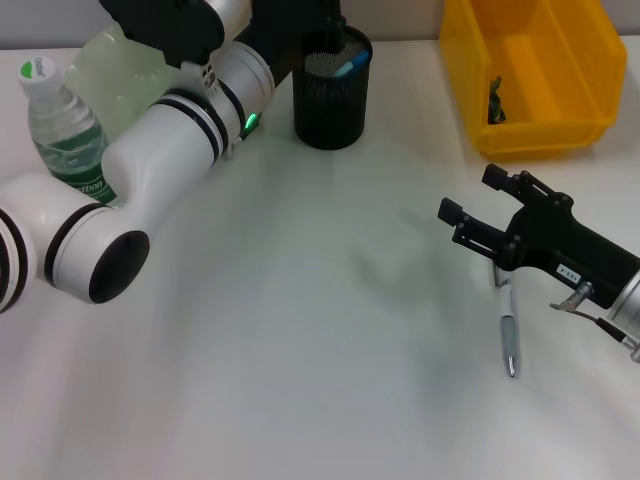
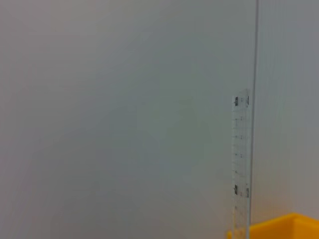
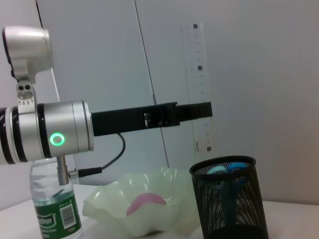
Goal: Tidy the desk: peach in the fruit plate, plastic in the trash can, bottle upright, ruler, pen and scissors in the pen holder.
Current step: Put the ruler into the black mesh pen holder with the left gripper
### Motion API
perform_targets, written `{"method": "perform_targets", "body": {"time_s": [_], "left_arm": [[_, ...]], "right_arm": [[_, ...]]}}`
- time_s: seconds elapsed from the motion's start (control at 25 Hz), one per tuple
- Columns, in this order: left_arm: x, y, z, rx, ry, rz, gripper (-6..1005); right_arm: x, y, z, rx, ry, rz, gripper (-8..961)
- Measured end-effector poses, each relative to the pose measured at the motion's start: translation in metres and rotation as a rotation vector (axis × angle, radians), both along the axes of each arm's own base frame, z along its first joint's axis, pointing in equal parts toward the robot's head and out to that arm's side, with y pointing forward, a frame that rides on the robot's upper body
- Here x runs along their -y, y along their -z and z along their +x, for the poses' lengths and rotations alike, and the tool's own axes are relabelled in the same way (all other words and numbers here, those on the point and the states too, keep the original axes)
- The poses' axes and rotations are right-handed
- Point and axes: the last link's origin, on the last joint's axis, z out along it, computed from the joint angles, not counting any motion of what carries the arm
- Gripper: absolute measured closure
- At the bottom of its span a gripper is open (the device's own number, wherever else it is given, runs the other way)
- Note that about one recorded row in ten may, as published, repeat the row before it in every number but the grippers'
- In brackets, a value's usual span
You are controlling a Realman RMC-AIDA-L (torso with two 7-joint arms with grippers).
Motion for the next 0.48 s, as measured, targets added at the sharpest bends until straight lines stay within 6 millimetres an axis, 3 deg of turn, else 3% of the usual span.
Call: {"method": "perform_targets", "body": {"time_s": [0.48], "left_arm": [[0.0016, 0.0024, -0.0040, -0.015, -0.014, -0.010, 972]], "right_arm": [[-0.0014, 0.0001, -0.0004, 0.003, 0.000, 0.000, 127]]}}
